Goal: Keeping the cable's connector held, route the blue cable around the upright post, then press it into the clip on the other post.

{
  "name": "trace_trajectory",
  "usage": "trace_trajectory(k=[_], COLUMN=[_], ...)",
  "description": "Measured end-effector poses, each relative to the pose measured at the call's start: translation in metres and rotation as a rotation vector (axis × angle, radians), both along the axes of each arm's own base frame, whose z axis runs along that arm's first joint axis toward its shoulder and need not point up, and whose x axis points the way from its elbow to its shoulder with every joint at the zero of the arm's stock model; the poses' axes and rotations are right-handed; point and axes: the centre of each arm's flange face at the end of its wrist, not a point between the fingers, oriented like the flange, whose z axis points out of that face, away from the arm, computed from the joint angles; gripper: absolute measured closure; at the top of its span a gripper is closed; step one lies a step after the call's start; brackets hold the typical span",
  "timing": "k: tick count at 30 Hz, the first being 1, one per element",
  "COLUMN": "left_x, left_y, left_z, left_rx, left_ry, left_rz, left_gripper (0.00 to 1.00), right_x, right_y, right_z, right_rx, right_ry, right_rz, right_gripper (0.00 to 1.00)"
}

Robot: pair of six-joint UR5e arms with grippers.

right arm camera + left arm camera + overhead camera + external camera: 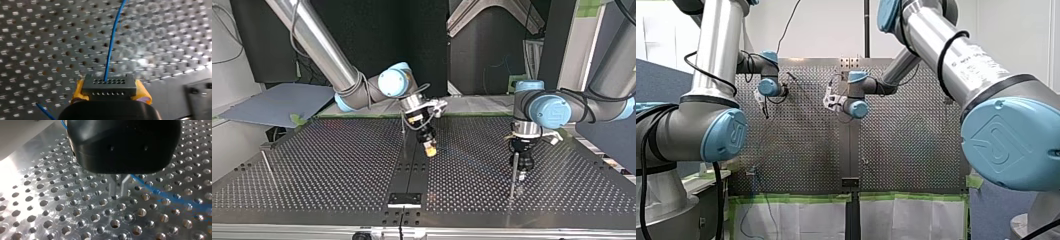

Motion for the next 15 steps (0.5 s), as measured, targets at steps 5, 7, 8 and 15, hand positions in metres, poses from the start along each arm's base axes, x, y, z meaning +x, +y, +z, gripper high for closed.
trace_trajectory(k=[5, 7, 8, 15], left_x=[-0.001, -0.002, -0.002, -0.003], left_y=[-0.001, -0.001, -0.001, -0.002], left_z=[-0.002, -0.002, -0.003, -0.004], left_rx=[-0.028, -0.033, -0.035, -0.046], left_ry=[0.015, 0.02, 0.022, 0.034], left_rz=[-0.006, -0.006, -0.006, -0.006], left_gripper=[0.44, 0.33, 0.27, 0.02], right_x=[0.001, 0.0, 0.0, -0.002], right_y=[0.002, 0.003, 0.004, 0.005], right_z=[-0.021, -0.027, -0.029, -0.042], right_rx=[0.023, 0.031, 0.034, 0.047], right_ry=[0.023, 0.029, 0.032, 0.046], right_rz=[0.0, -0.002, -0.002, -0.004], right_gripper=[1.0, 1.0, 1.0, 1.0])
